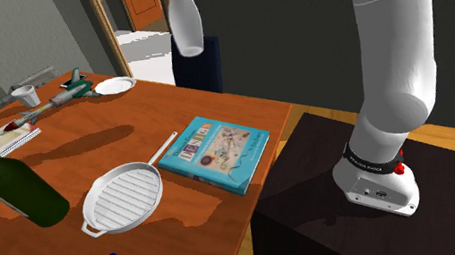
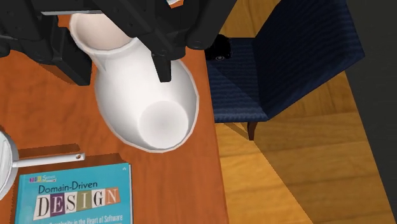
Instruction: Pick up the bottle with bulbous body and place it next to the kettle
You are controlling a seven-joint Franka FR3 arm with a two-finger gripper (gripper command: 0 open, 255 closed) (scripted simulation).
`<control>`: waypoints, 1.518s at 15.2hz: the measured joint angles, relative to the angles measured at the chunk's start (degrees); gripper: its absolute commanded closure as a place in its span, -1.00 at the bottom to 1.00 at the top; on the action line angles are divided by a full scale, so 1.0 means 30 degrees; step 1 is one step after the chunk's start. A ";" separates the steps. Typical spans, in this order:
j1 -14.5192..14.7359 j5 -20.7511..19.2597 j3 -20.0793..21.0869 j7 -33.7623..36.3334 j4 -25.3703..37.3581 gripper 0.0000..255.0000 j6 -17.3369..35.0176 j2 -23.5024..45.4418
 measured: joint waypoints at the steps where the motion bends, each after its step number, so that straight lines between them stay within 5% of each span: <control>1: 0.0239 -0.0071 0.0055 0.0246 -0.0594 1.00 0.0090 -0.0510; 9: 0.2612 -0.0688 0.1092 0.3337 -0.6298 1.00 0.1299 -0.4991; 23: 0.6010 -0.0814 0.3989 0.9575 -0.9315 1.00 0.1031 -0.8146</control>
